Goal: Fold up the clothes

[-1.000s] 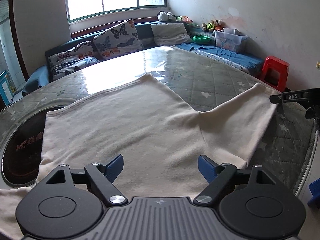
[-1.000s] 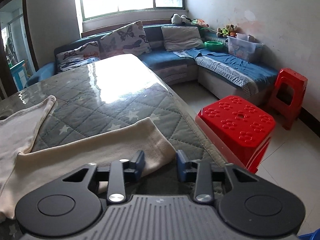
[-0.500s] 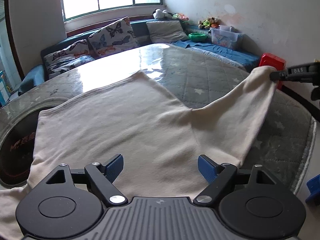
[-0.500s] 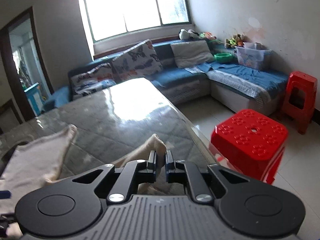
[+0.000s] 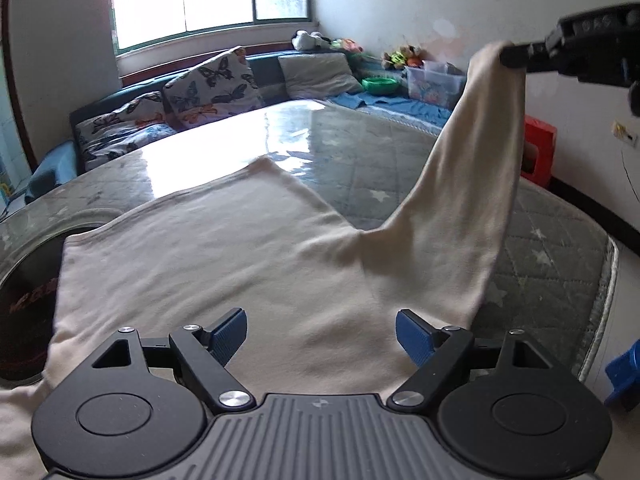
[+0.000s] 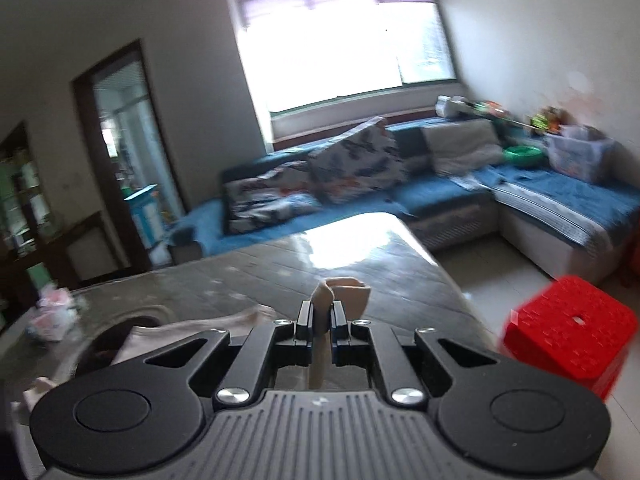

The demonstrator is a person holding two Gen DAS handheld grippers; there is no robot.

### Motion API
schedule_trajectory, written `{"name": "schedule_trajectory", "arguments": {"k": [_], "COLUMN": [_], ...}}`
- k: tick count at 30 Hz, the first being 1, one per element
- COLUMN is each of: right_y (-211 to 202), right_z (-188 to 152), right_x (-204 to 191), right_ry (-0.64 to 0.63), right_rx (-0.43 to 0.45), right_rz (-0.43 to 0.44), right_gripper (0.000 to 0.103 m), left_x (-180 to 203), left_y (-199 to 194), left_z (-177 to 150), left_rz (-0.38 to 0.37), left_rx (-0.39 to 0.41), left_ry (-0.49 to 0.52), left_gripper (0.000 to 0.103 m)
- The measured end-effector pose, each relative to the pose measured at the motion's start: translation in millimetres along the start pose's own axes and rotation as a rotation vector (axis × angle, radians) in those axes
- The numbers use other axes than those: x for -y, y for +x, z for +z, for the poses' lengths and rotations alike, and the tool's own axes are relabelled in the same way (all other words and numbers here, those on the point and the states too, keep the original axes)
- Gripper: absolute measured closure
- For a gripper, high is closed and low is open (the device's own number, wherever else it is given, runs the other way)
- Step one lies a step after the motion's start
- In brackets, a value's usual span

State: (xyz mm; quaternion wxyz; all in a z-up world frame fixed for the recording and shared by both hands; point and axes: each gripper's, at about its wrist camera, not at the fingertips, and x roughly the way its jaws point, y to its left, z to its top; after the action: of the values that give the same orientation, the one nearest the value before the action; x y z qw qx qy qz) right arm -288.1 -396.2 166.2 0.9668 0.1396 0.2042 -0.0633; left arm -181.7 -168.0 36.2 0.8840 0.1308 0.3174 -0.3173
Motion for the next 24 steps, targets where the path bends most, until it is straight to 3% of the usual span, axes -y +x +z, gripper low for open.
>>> {"name": "schedule_trajectory", "arguments": {"k": [11, 19, 24], "right_y": [31.4, 65.2, 74.7], "right_z": [14.8, -26.6, -52.3], "right_x": [-120.7, -203.8, -224.4], "right_ry": [-0.205, -0.32, -0.36], "right_rx": [-0.059, -0.21, -0.295], "right_rz": [0.266, 0.405, 0.45], "right_gripper": [0.096, 0.096, 0.092], "left_x": [-66.2, -98.4, -105.9], "left_y": [-47.1, -66.2, -71.0], "left_z": [-26.7, -54.2, -60.2], "left_rz": [0.12, 0.186, 0.204], "left_rx": [0.046, 0.024, 0.015], "left_ry": [-0.138, -0.229, -0.255], "left_gripper": [0.019, 0.019, 0.019]}}
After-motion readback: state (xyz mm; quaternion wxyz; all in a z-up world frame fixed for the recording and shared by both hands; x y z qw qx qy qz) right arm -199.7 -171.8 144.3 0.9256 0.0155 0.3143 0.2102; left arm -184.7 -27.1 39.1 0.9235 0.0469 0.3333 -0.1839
